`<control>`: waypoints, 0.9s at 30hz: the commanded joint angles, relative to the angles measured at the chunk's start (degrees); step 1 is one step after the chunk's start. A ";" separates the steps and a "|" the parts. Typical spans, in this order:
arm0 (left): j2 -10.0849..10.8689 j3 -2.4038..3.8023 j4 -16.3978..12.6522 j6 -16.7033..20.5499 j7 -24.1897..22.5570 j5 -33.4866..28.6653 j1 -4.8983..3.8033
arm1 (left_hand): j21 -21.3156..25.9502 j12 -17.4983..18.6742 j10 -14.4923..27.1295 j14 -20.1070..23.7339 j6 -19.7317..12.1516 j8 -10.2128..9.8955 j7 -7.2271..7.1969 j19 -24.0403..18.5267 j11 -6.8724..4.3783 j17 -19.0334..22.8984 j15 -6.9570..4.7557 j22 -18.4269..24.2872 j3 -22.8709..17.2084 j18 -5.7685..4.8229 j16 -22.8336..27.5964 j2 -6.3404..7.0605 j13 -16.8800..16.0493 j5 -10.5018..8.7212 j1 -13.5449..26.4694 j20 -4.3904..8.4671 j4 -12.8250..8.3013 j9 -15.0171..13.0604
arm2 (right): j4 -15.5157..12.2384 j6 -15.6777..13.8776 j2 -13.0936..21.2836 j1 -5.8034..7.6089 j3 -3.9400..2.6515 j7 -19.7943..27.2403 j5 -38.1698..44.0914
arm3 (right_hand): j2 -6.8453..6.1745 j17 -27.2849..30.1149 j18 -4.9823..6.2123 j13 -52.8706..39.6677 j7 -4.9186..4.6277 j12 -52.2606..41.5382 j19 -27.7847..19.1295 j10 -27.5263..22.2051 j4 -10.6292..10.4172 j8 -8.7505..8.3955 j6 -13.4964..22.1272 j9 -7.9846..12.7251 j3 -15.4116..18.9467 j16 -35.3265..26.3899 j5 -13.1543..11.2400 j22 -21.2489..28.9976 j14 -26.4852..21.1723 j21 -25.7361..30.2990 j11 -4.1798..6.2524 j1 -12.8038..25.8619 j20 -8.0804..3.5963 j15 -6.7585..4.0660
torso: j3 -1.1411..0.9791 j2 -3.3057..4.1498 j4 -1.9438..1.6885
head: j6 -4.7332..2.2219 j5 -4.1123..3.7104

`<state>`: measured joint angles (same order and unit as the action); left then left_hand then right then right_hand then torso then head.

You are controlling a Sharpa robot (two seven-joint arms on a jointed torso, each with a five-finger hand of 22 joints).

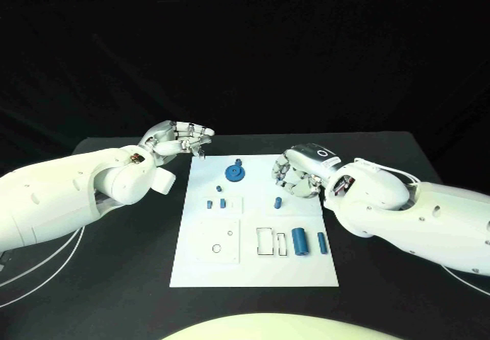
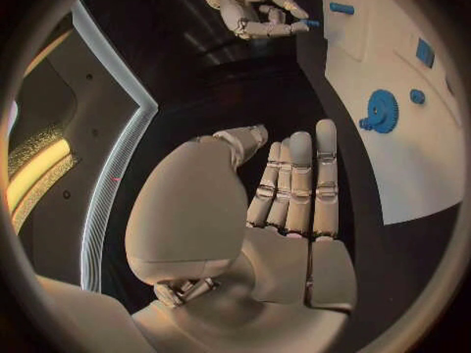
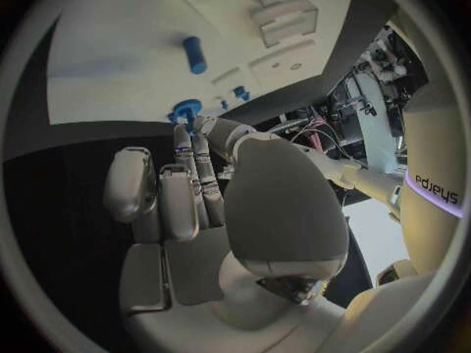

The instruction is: Assemble the parts on the task board

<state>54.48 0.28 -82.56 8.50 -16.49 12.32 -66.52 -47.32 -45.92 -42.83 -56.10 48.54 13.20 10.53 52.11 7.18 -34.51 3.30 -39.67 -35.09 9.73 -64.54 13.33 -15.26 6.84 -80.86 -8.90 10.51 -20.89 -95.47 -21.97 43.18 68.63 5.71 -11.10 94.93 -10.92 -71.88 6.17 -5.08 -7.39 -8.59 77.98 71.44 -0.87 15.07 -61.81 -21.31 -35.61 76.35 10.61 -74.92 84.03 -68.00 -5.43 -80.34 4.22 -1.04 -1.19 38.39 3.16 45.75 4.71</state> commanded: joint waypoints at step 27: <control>-1.56 0.01 0.43 1.45 -1.03 -1.15 0.06 | 0.13 0.31 -0.17 -0.25 -0.02 0.22 0.27 0.39 0.12 -0.09 0.10 0.06 -0.09 0.82 -0.36 -0.30 0.12 0.26 0.00 0.01 -0.29 0.11 | 1.30 -2.27 -10.72 -9.99 0.05 1.48 2.71 | 0.95 0.20 -0.96 -2.39 -0.10 0.04 0.12 2.56 3.50 0.29 -0.29 -0.12 -4.08 0.16 0.15 -0.04 2.88 -0.19 2.21 -0.92 0.07 -0.43 | 0.13 0.01 -0.05 | 3.00 10.53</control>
<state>53.06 0.27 -82.10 9.72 -16.71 11.75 -66.45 -47.33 -45.92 -42.82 -56.10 48.54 13.20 10.53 52.11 7.17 -34.55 3.30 -39.67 -35.09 9.73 -64.54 13.33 -15.20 6.84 -80.86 -8.90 10.51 -20.84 -94.41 -23.78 32.65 58.72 5.79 -9.53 96.05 -10.92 -71.75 6.17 -5.09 -7.39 -8.14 77.98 71.43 -0.64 15.07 -61.81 -21.36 -36.18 76.35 10.44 -74.91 84.03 -68.00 -5.43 -80.34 4.22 -1.03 -1.16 38.43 3.03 48.65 15.18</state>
